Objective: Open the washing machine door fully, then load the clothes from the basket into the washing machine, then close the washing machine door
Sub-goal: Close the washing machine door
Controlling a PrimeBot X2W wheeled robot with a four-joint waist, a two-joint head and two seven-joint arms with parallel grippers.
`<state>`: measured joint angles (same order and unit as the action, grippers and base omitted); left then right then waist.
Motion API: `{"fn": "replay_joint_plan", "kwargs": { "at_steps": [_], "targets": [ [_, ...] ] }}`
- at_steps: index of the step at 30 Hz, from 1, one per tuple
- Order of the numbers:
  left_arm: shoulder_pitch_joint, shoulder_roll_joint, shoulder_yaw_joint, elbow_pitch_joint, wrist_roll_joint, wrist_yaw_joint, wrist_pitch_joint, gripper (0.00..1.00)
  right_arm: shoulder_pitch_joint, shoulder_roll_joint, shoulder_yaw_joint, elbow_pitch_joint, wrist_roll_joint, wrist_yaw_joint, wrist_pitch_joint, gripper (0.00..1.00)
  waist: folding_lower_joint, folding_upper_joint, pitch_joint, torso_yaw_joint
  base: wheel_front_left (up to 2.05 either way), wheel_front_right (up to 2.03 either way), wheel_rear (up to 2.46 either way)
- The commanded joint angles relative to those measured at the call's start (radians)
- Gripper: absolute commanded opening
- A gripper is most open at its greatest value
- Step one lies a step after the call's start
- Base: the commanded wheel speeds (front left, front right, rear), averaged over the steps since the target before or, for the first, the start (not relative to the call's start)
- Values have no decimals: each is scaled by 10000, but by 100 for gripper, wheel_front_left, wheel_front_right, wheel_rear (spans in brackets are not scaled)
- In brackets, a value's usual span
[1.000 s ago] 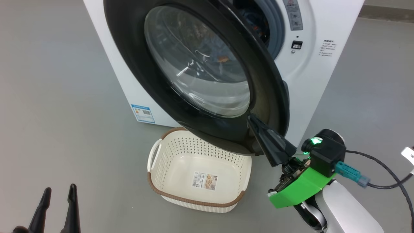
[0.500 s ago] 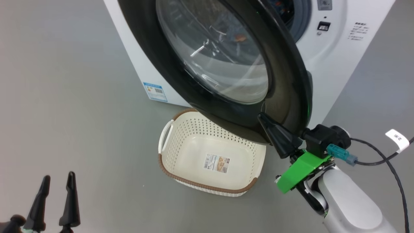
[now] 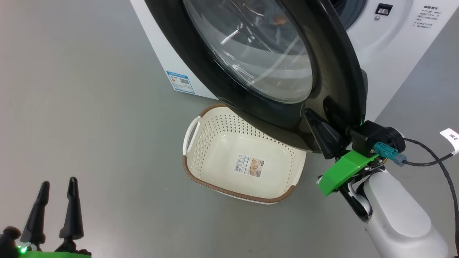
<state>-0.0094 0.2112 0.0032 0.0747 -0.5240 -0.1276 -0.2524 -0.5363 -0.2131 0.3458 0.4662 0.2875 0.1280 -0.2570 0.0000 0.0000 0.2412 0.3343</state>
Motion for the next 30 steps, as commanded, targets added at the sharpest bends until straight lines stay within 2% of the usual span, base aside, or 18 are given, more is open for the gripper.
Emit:
{"fn": "replay_joint_plan", "kwargs": {
  "at_steps": [1,14,30],
  "targets": [
    [-337,333,386,-175,-48,-31,-93,100,-126,170,3,-175,-154,27,-48,0,0,0,84,-36,0,0,0],
    [-626,546,335,-331,-251,-31,-93,100,-562,75,-1289,-362,-829,27,-48,0,0,0,795,-210,0,0,0],
    [-1293,762,253,-309,-615,-31,-93,100,-2865,-432,-2519,-114,-1552,27,348,0,0,0,1999,189,0,0,0]
  ]
}}
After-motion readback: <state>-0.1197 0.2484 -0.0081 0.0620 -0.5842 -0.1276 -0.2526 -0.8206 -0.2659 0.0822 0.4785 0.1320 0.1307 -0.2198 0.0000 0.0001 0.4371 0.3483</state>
